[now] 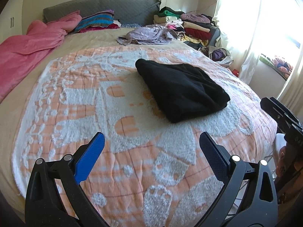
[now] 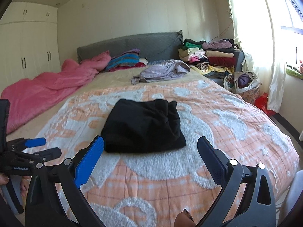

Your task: Fold small clothes

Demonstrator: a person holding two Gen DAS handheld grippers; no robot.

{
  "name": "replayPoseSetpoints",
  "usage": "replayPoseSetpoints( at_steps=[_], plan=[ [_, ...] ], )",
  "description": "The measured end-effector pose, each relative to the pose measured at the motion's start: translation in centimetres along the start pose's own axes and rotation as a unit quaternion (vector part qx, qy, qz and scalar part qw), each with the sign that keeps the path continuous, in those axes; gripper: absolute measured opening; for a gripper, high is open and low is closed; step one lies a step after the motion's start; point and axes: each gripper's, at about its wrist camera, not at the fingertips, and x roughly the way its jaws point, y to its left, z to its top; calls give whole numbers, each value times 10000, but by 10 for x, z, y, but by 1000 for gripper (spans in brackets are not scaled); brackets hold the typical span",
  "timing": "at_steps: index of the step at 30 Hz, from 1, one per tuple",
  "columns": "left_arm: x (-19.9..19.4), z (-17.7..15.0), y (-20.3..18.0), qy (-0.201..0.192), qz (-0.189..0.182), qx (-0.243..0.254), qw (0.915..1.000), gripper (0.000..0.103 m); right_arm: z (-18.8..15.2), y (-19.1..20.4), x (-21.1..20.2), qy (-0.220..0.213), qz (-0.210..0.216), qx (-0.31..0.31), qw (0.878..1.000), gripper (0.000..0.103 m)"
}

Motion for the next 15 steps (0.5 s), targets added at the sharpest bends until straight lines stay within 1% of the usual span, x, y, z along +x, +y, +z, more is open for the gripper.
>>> replayPoseSetpoints(
  at_steps=[4,7,11,15],
  plan=[
    [2,-16,4,43,-34,-80,10000,94,-15,7,1,151,-149,-128,9997,98],
    [7,-24,5,100,-71,-108,9999,94,-25,7,1,219,-243,-56,9994,98],
    [11,-31,3,172,-77,-65,9998,94,-43,5,4,418,-275,103,9987,98],
    [13,-33,0,188,-80,-17,9998,94,-54,8,7,554,-322,14,9979,98]
  ],
)
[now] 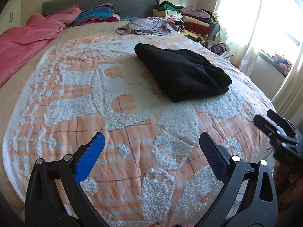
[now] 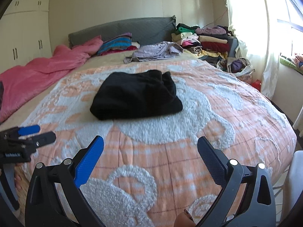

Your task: Fold small clothes

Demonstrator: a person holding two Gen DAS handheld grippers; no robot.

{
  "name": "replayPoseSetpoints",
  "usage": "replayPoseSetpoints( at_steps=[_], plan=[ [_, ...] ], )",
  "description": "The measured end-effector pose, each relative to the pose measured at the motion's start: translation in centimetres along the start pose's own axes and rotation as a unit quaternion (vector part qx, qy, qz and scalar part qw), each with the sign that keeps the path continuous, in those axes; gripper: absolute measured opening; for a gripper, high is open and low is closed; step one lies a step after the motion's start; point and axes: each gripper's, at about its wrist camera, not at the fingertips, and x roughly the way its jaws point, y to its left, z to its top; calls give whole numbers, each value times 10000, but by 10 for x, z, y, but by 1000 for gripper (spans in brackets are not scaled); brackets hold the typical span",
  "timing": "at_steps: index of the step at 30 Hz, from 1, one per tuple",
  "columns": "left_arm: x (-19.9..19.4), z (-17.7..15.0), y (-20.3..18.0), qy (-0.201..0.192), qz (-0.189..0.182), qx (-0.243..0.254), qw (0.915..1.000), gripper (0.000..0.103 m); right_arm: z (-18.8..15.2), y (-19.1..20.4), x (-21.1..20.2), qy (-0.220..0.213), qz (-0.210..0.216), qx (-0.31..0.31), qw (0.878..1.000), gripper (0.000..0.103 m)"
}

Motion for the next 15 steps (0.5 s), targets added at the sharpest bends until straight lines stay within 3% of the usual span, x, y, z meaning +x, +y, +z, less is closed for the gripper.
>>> replayPoseSetpoints(
  at_steps=[15],
  plan=[
    [4,-2,1,80,185,-20,9998,94,0,3,4,40,-1,-30,10000,98]
  ],
)
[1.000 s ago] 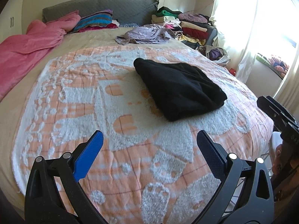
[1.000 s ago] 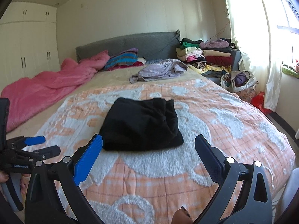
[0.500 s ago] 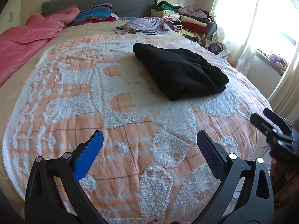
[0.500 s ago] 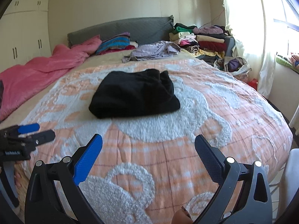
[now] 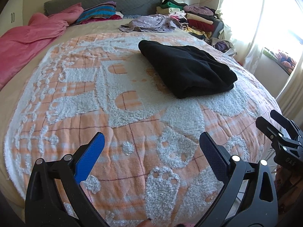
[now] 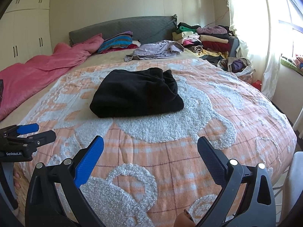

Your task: Fold small clothes

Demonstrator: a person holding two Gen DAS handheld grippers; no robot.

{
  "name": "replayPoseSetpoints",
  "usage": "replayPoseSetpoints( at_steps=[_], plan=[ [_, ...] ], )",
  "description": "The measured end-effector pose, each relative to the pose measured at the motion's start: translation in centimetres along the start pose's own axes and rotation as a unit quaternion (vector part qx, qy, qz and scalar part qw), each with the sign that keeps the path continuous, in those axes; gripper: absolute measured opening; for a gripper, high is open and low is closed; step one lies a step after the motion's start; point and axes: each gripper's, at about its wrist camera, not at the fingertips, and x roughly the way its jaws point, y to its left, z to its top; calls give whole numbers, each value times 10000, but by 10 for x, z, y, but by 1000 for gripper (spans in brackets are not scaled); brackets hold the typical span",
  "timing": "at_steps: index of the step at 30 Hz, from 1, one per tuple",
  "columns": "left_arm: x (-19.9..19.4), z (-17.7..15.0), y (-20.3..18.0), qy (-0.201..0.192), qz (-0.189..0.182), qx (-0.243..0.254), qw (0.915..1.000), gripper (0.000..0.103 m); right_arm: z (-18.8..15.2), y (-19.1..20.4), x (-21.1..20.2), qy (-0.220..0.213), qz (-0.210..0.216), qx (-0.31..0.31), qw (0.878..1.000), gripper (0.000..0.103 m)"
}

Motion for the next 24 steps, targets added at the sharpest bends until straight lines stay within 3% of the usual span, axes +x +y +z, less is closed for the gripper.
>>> replayPoseSetpoints(
  at_steps=[24],
  plan=[
    [-3,1,0,24,237,34,9997,94,-2,3,3,70,14,-10,10000,98]
  ],
)
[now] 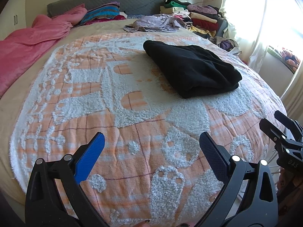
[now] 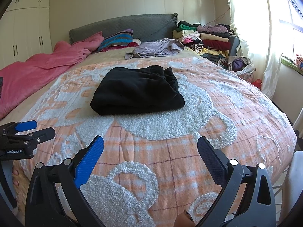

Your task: Fold small clothes

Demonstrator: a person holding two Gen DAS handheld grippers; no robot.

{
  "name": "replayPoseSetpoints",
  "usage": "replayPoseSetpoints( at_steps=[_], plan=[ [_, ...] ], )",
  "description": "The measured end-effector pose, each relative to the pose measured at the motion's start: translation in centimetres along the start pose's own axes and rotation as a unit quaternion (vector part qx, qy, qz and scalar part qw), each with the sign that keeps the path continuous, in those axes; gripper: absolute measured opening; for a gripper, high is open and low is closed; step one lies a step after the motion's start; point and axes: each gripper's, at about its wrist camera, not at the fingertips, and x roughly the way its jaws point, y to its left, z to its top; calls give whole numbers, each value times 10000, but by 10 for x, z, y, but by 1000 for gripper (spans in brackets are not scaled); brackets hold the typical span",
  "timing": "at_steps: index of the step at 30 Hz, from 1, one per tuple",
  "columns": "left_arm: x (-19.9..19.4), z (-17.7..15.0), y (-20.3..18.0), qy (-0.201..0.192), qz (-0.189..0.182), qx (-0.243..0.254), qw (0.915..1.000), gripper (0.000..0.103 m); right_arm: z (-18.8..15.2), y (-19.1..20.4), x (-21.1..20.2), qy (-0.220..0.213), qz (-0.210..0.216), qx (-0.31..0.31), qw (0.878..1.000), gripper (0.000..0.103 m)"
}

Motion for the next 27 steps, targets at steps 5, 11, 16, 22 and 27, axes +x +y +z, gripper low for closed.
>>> replayPoseSetpoints(
  at_steps=[5,11,16,22,27],
  plan=[
    [0,0,0,14,10,-5,10000,94,0,-2,-1,22,8,67,10000,98],
    [-1,0,0,15,44,5,10000,94,-1,0,-1,19,-13,41,10000,98],
    [-3,1,1,14,55,16,10000,94,-1,0,-1,20,-10,27,10000,98],
    [-4,1,2,9,83,8,10000,94,-2,1,-1,19,4,12,10000,98],
    [-5,2,2,14,91,11,10000,94,-2,2,-1,40,18,14,10000,98]
  ],
)
